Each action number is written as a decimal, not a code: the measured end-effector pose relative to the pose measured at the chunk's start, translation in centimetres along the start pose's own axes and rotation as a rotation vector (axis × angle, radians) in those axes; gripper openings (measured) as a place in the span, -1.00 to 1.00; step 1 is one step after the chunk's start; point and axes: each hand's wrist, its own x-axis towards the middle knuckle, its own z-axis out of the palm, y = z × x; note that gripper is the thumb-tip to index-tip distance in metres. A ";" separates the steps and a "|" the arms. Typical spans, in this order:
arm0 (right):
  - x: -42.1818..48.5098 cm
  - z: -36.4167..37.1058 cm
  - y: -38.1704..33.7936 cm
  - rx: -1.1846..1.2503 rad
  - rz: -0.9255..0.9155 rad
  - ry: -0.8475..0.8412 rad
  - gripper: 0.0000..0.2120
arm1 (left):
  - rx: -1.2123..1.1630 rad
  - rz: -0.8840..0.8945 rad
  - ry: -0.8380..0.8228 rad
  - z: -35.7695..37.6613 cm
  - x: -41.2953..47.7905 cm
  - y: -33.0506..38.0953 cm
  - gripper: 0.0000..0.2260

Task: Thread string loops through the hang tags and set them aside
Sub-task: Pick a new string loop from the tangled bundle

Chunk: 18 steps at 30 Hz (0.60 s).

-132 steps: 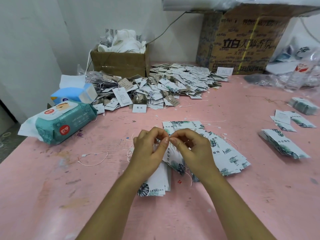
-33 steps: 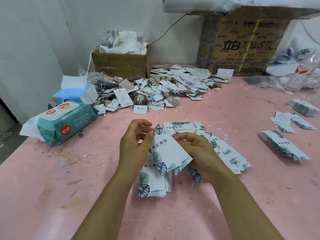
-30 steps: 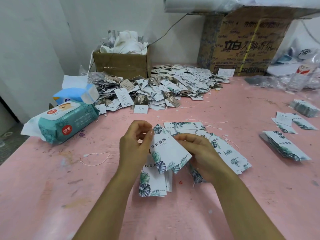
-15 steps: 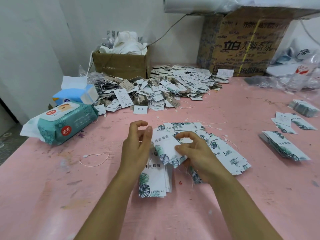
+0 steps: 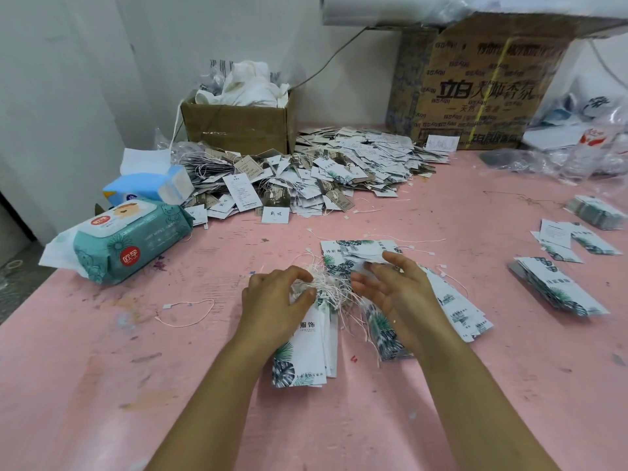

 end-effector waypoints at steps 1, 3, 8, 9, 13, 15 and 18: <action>0.0 0.0 0.0 -0.026 -0.009 -0.011 -0.70 | -0.012 -0.001 0.012 -0.1 0.0 0.0 -0.82; 0.1 -0.1 0.2 -0.131 -0.044 -0.003 -0.72 | -0.026 -0.001 0.024 -0.1 0.0 0.1 -0.85; 0.4 -0.3 0.7 -0.222 -0.081 0.010 -0.83 | -0.035 0.001 0.039 -0.2 0.0 0.2 -0.86; 0.4 -0.4 0.7 -0.229 -0.076 0.005 -0.85 | -0.035 -0.003 0.038 -0.3 -0.1 0.2 -0.85; 0.5 -0.3 0.9 -0.257 -0.074 -0.026 -0.85 | -0.042 -0.011 -0.001 -0.9 -0.1 0.3 -0.80; 0.5 -0.2 1.0 -0.296 -0.068 -0.047 -0.82 | -0.028 -0.006 -0.031 -1.2 -0.1 0.4 -0.79; 0.3 0.0 1.1 -0.367 -0.071 -0.107 -0.79 | 0.005 0.017 -0.062 -1.5 0.0 0.5 -0.77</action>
